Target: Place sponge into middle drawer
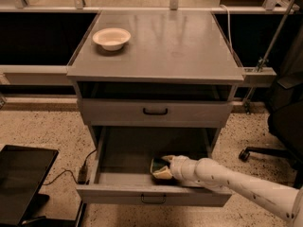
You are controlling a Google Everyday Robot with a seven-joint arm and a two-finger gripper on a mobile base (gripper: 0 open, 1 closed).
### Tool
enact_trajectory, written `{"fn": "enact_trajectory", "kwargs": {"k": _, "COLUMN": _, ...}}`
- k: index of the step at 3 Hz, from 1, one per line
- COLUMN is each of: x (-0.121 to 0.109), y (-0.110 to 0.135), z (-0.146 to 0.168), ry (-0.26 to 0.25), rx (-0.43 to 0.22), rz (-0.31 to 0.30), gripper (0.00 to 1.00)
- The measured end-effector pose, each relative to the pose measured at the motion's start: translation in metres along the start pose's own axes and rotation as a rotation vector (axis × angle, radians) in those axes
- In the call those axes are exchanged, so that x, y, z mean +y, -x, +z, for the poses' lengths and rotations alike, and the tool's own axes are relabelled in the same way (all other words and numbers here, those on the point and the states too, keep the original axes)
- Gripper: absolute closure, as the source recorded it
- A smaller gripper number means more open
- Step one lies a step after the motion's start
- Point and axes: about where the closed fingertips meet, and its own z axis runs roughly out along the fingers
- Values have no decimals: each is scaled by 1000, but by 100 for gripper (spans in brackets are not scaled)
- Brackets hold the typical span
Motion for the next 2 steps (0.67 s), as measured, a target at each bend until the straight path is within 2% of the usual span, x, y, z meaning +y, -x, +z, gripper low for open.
{"fn": "enact_trajectory", "kwargs": {"k": 2, "x": 0, "y": 0, "z": 0, "ry": 0, "rx": 0, "rz": 0, "gripper": 31}}
